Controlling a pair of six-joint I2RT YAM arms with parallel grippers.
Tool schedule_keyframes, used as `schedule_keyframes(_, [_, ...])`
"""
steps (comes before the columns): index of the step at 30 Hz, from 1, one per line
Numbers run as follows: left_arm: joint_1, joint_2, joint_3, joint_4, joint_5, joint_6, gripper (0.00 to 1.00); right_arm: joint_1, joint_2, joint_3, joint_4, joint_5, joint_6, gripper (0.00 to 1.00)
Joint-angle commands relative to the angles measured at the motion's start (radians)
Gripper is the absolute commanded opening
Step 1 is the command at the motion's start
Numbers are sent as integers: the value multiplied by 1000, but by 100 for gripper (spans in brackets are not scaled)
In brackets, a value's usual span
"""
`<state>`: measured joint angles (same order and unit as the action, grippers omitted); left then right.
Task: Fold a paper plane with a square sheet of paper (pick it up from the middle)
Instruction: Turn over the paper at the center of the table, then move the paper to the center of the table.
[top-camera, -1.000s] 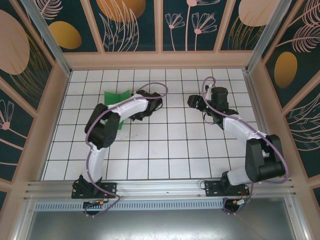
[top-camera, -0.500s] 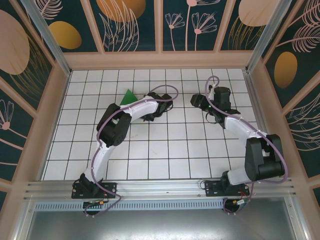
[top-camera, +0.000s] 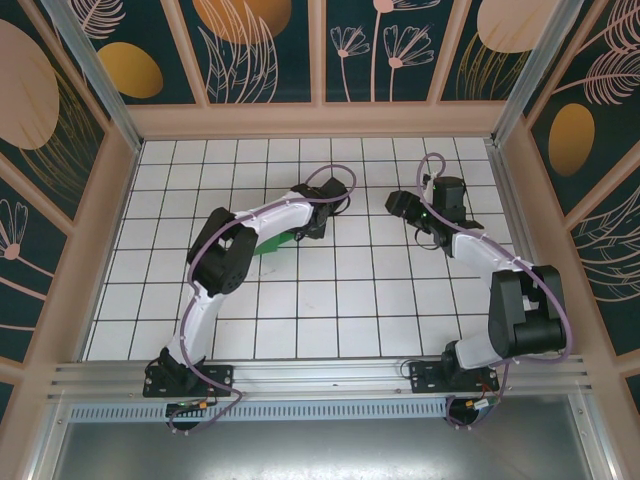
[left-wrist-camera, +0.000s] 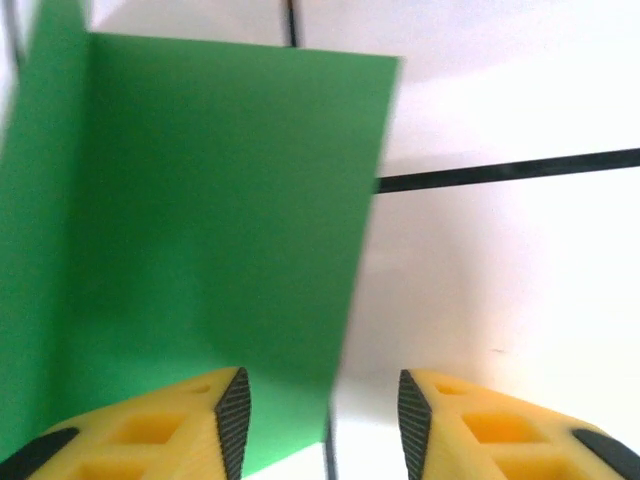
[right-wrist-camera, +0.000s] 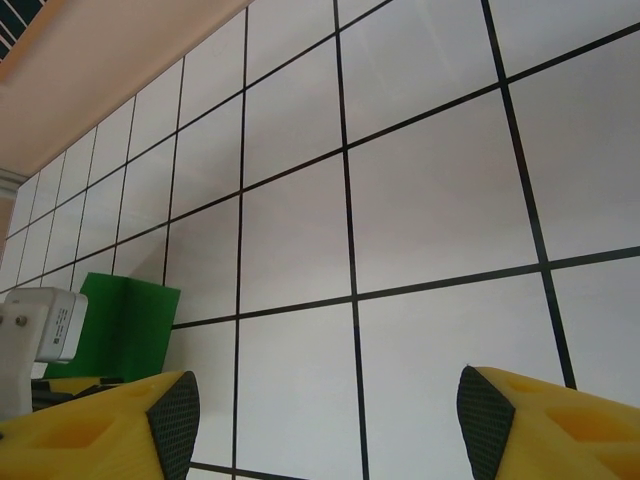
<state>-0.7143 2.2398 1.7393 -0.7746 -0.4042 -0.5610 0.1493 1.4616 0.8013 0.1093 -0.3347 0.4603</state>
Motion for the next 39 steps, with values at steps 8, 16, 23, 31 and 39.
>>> schedule_keyframes(8, [73, -416, -330, 508, 386, -68, 82, 66, 78, 48, 24, -71, -37, 66])
schedule_keyframes(16, [272, -686, -730, 750, 414, -237, 99, 307, 226, 234, -41, -48, -9, 46])
schedule_keyframes(23, [409, -831, -966, 742, 343, -303, 98, 522, 519, 516, -58, -72, 89, 16])
schedule_keyframes(31, [513, -985, -1142, 711, 306, -324, 99, 618, 804, 843, -154, -102, 163, 8])
schedule_keyframes(39, [518, -1042, -1156, 669, 313, -275, 99, 647, 943, 995, -303, -102, 127, 8])
